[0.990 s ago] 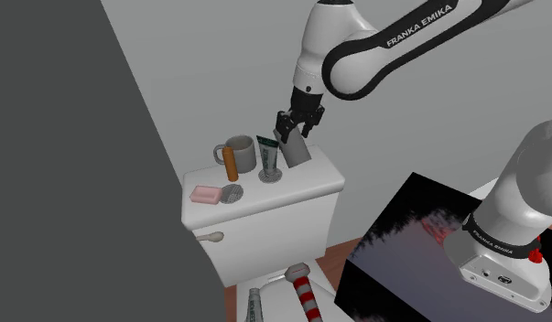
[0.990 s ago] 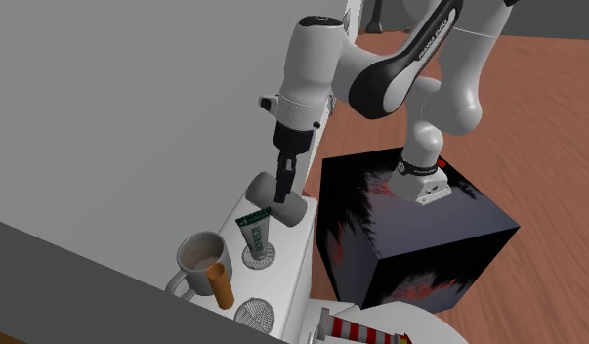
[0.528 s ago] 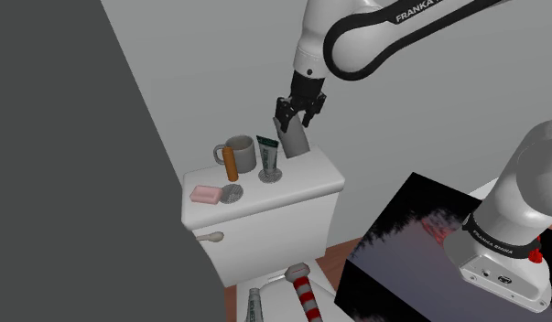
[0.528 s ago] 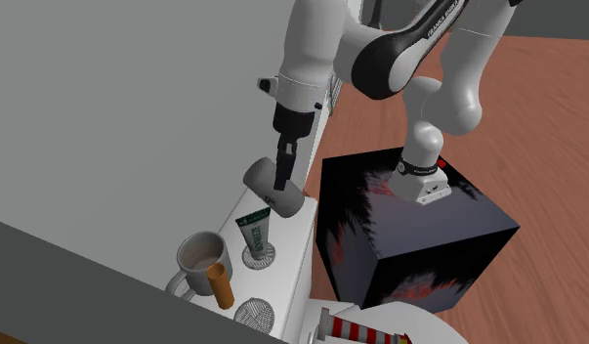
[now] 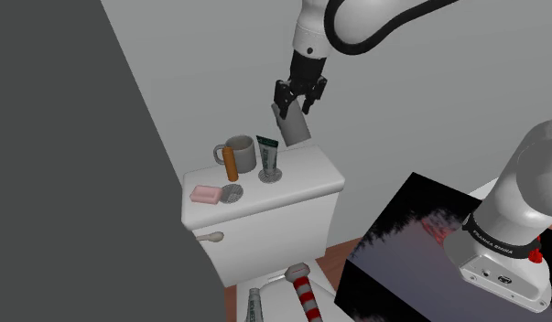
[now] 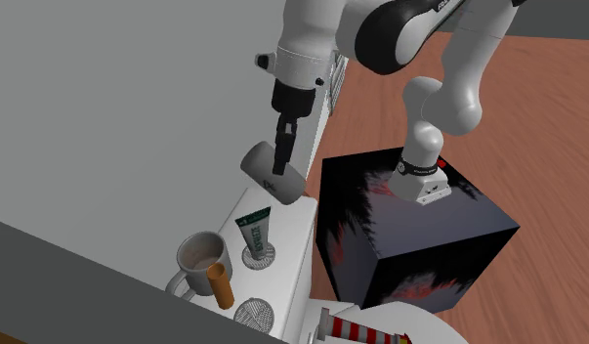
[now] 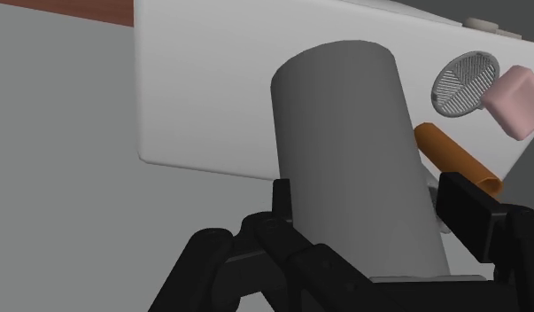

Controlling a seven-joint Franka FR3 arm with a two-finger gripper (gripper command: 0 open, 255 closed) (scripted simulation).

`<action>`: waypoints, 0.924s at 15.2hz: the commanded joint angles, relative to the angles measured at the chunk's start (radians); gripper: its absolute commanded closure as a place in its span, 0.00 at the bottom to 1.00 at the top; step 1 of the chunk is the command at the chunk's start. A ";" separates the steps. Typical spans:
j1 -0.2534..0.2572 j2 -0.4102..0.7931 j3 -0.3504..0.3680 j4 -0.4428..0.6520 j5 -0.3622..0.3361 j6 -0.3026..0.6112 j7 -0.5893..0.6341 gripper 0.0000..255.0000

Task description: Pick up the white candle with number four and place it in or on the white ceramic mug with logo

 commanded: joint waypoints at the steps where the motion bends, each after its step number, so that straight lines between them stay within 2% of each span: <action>1: 0.000 -0.009 -0.003 0.018 0.002 -0.026 -0.003 1.00; 4: -0.001 -0.015 -0.004 0.040 0.002 -0.054 -0.004 1.00; 9: -0.003 0.185 0.034 0.270 -0.068 -0.090 0.067 1.00; 14: 0.023 0.396 0.055 0.542 -0.151 -0.164 0.133 1.00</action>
